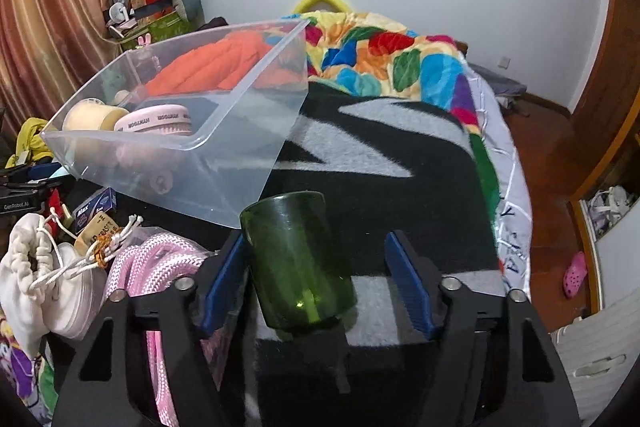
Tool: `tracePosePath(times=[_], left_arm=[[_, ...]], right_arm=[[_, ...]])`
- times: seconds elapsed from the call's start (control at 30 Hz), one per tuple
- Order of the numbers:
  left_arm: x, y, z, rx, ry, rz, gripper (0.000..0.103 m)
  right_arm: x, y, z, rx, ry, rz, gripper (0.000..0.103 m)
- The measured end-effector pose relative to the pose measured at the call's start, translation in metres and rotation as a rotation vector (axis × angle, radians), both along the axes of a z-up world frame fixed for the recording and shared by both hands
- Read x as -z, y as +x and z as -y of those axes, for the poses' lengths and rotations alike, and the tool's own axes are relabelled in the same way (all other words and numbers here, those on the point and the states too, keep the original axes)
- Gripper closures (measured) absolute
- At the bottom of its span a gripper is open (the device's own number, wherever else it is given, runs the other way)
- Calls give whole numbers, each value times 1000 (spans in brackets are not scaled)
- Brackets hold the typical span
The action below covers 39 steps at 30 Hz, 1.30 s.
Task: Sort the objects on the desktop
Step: 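Grasp the mint-green bottle with the left tool while the right tool grasps the green jar, then carry the mint bottle and green jar into the clear box and release both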
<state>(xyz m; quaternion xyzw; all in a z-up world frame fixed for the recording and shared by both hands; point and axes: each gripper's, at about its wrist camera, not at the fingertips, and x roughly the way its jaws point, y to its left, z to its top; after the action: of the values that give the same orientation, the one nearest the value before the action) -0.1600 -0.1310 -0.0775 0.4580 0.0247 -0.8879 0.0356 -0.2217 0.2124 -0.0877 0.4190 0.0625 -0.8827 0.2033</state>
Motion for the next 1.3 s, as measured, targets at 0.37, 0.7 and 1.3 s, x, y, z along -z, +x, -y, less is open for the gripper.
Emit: tracePosePath(times=[0.37, 0.7, 1.3], left_arm=[[-4, 11, -10, 44, -24, -27, 72], [-6, 33, -4, 24, -31, -22, 79], [-79, 72, -25, 80, 75, -195, 79]], right_arm=[[-6, 12, 1, -28, 2, -18, 63], [-26, 31, -1, -49, 5, -68, 64], [-67, 50, 8, -82, -71, -141, 64]])
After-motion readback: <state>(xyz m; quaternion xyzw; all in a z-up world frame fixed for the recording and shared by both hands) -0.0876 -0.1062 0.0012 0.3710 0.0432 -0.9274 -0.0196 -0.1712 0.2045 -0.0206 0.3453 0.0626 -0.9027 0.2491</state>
